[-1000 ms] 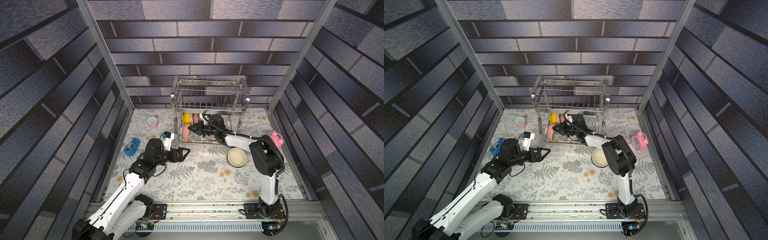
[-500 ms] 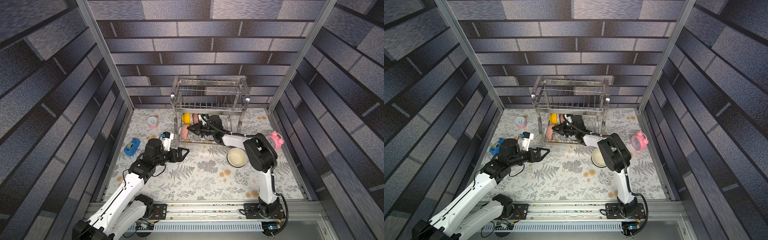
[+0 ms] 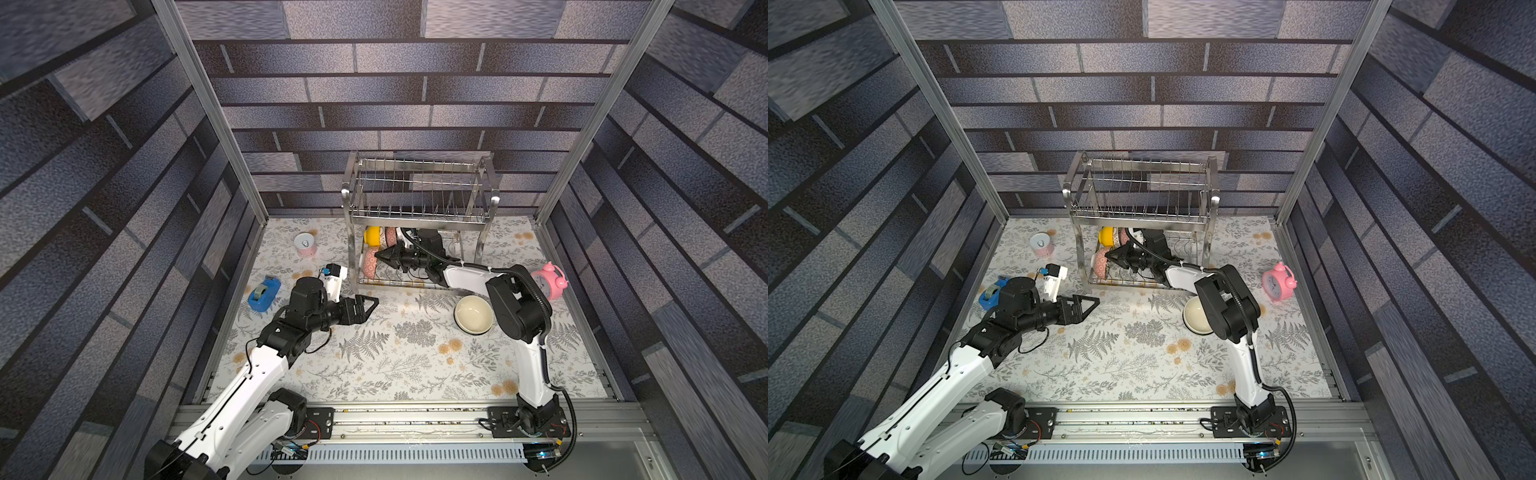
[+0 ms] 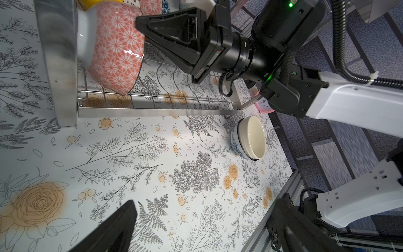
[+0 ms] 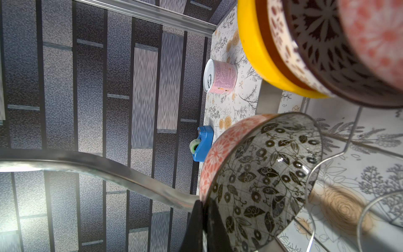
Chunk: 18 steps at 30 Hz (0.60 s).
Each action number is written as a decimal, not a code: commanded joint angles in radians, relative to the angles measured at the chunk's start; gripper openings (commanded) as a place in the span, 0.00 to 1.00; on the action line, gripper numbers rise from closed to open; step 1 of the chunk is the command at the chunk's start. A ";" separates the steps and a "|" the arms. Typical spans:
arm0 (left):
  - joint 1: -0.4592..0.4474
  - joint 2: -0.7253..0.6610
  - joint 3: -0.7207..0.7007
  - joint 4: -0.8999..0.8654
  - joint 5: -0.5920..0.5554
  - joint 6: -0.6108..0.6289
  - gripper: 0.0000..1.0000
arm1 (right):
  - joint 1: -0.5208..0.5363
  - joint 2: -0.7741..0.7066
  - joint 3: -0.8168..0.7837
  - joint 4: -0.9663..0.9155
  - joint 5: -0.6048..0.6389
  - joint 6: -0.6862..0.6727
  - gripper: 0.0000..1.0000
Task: Load bowls into a dish rack
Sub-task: Place the bowl in the dish rack.
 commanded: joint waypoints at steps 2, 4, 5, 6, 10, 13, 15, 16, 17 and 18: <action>0.006 0.005 0.013 -0.015 0.014 0.004 1.00 | -0.004 0.022 0.043 -0.031 -0.011 -0.050 0.00; 0.007 0.006 0.015 -0.015 0.014 0.004 1.00 | -0.003 0.023 0.045 -0.035 -0.008 -0.053 0.04; 0.007 0.006 0.016 -0.014 0.014 0.003 1.00 | -0.004 0.025 0.044 -0.036 -0.009 -0.053 0.05; 0.007 0.006 0.016 -0.015 0.014 0.004 1.00 | -0.004 0.025 0.045 -0.036 -0.010 -0.053 0.06; 0.007 0.009 0.019 -0.021 0.016 0.008 1.00 | -0.003 0.015 0.038 -0.032 -0.011 -0.055 0.12; 0.007 0.012 0.020 -0.026 0.011 0.013 1.00 | -0.004 -0.004 0.028 -0.029 -0.011 -0.058 0.20; 0.008 0.014 0.025 -0.032 0.011 0.017 1.00 | -0.003 -0.022 0.016 -0.030 -0.009 -0.064 0.26; 0.008 0.015 0.028 -0.038 0.011 0.020 1.00 | -0.004 -0.031 0.010 -0.030 -0.009 -0.067 0.28; 0.010 0.017 0.033 -0.043 0.010 0.023 1.00 | -0.004 -0.042 0.000 -0.031 -0.008 -0.070 0.32; 0.010 0.017 0.037 -0.047 0.010 0.025 1.00 | -0.004 -0.053 -0.013 -0.029 -0.006 -0.074 0.35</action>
